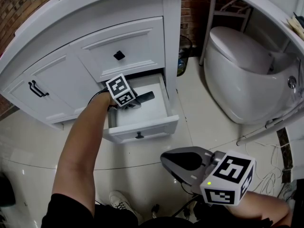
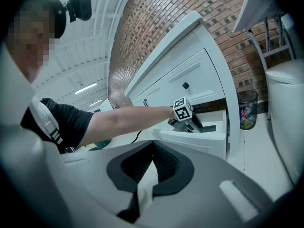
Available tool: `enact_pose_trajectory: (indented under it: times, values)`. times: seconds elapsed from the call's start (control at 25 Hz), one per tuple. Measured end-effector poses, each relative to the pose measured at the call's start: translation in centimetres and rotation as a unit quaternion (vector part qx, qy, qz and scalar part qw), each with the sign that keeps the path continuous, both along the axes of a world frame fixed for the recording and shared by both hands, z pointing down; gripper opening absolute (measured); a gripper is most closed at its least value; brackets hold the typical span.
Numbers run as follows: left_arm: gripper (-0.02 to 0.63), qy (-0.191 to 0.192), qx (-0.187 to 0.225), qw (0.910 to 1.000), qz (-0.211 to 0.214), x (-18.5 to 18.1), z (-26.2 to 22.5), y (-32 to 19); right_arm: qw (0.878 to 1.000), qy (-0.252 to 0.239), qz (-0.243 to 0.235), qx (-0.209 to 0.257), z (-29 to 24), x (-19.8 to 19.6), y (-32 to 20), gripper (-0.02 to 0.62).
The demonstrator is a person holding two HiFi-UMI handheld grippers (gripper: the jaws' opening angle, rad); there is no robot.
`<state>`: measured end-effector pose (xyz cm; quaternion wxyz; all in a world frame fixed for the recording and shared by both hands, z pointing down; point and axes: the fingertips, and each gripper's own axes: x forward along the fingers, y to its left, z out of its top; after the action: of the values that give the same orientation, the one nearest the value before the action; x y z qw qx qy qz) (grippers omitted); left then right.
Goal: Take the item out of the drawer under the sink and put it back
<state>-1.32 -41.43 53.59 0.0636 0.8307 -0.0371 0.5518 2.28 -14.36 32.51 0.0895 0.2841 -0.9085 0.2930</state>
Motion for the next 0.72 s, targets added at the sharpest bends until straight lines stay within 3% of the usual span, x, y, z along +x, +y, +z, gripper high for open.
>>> enact_pose_trajectory:
  times: [0.16, 0.2, 0.48, 0.72]
  values:
    - [0.218, 0.005, 0.004, 1.0000, 0.000, 0.1, -0.1, 0.2, 1.000, 0.002, -0.002, 0.007, -0.4, -0.2, -0.1, 0.003]
    - [0.172, 0.007, 0.006, 1.0000, -0.001, 0.2, -0.1, 0.3, 1.000, 0.003, -0.004, 0.009, -0.5, -0.4, 0.0, 0.003]
    - [0.167, -0.008, 0.044, 0.9990, -0.007, -0.2, -0.6, 0.7, 1.000, 0.012, -0.007, 0.022, -0.8, -0.6, 0.2, 0.003]
    - [0.167, 0.020, 0.067, 0.9974, -0.015, -0.1, -4.6, 2.1, 0.998, 0.023, -0.007, 0.053, -2.1, -0.4, 0.9, 0.003]
